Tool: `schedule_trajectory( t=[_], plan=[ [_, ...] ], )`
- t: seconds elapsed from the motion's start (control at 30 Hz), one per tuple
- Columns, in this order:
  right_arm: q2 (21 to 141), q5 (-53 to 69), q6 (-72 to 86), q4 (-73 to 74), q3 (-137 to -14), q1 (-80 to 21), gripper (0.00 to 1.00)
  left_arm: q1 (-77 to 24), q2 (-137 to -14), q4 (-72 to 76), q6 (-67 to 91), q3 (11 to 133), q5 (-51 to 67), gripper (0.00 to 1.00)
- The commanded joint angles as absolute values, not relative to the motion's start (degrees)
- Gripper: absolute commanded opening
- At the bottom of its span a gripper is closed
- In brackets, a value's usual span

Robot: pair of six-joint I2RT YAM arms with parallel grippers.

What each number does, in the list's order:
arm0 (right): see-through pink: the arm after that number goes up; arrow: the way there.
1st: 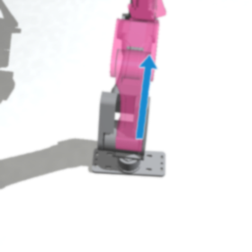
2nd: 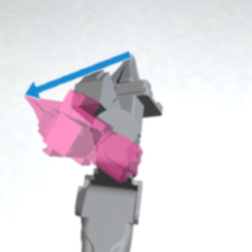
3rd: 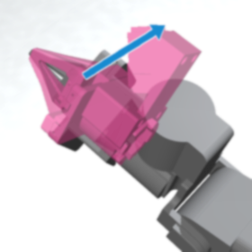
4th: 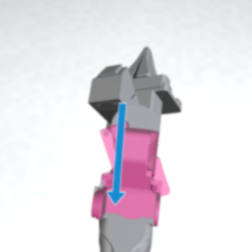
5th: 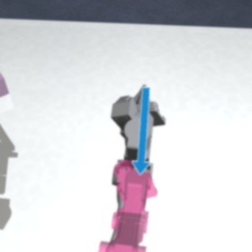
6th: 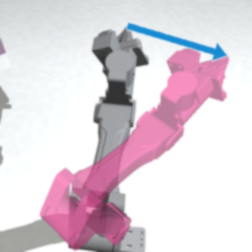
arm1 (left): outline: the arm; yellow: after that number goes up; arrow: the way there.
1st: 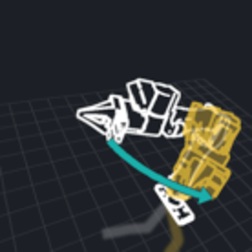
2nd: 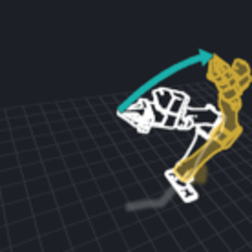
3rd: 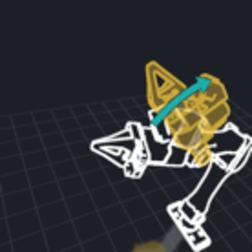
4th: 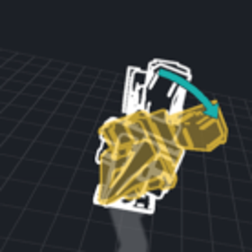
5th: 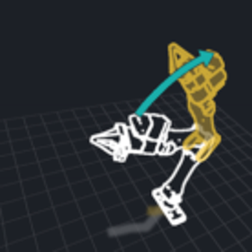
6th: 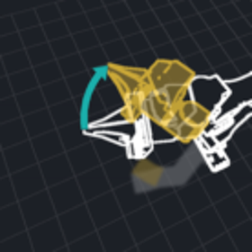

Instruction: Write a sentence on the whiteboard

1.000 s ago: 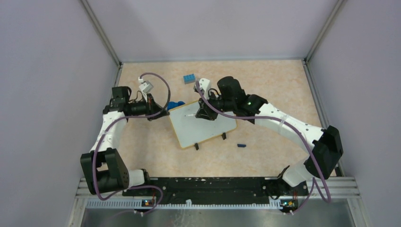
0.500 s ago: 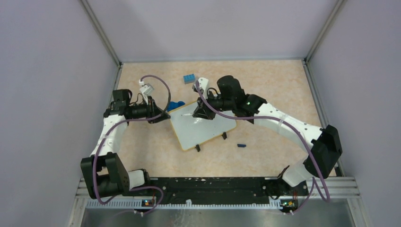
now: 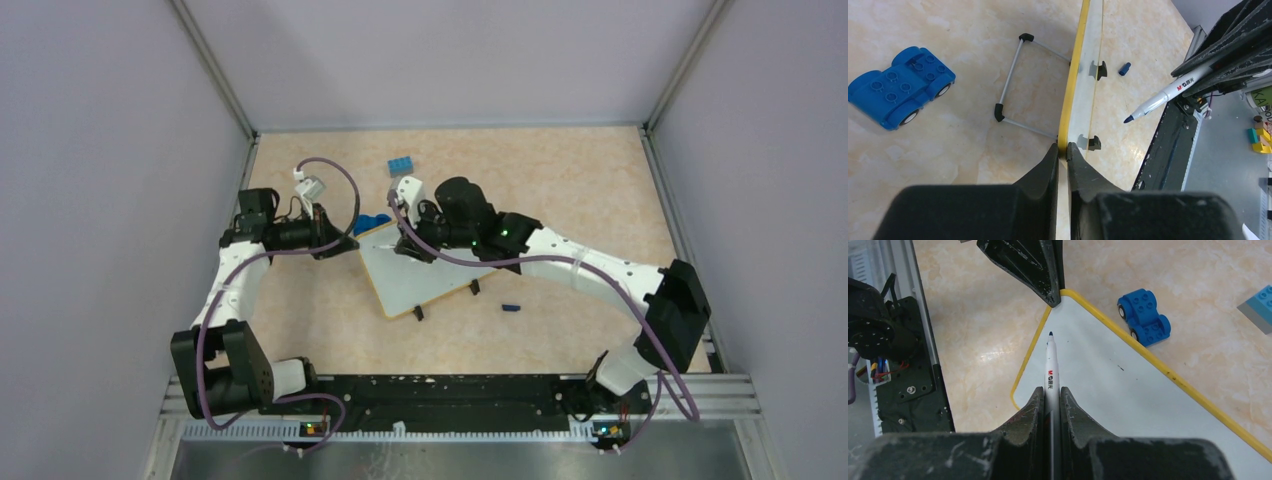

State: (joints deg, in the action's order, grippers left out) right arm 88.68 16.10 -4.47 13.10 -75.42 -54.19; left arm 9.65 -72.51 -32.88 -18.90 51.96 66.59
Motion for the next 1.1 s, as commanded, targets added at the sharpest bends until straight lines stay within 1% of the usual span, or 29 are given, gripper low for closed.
schedule_trajectory(
  t=[0.0, 0.1, 0.13, 0.33, 0.43, 0.53, 0.7, 0.83, 1.07],
  plan=[
    [88.8, 10.6, -4.2, 11.7, -76.8, -55.6, 0.0, 9.5, -71.6, -30.1, -18.1, 52.3, 67.8, 0.09],
    [89.3, 9.8, -4.2, 12.1, -77.4, -56.6, 0.0, 9.5, -71.6, -30.0, -18.4, 51.8, 68.7, 0.01],
    [89.6, 9.9, -4.3, 12.3, -77.7, -56.9, 0.0, 9.5, -71.5, -30.2, -18.7, 51.7, 69.1, 0.0],
    [89.0, 13.4, -4.7, 14.1, -77.8, -57.2, 0.0, 9.5, -70.9, -34.8, -21.3, 51.4, 70.4, 0.0],
    [87.4, 18.9, -6.4, 16.6, -77.9, -57.1, 0.0, 9.5, -70.8, -37.0, -21.2, 51.5, 72.0, 0.0],
    [85.7, 24.7, -8.4, 20.2, -78.1, -57.0, 0.0, 9.4, -70.1, -38.3, -20.0, 52.1, 71.3, 0.0],
    [82.4, 25.2, -8.7, 23.3, -77.4, -56.0, 0.0, 9.2, -70.1, -39.8, -16.4, 54.0, 72.8, 0.0],
    [80.7, 25.8, -8.4, 23.7, -76.9, -54.2, 0.0, 8.7, -71.8, -46.6, -20.8, 56.8, 69.7, 0.0],
    [80.0, 25.7, -8.6, 23.6, -77.0, -53.2, 0.0, 8.2, -71.2, -51.6, -26.3, 58.7, 64.9, 0.0]
  ],
)
